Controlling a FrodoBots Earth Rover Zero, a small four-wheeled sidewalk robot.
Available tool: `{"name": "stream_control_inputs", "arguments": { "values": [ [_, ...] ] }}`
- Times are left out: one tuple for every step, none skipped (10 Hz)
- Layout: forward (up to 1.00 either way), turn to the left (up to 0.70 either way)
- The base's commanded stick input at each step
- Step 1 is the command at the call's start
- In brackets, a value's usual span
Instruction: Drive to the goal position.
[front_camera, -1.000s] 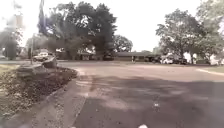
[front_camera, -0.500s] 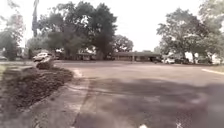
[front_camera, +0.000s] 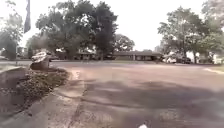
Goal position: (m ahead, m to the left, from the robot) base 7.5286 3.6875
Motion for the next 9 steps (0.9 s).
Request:
{"name": "stream_control_inputs", "arguments": {
  "values": [
    [1.0,0.0],
    [1.0,0.0],
    [1.0,0.0],
    [1.0,0.0],
    [1.0,0.0],
    [1.0,0.0],
    [1.0,0.0],
    [1.0,0.0],
    [1.0,0.0]
  ]
}}
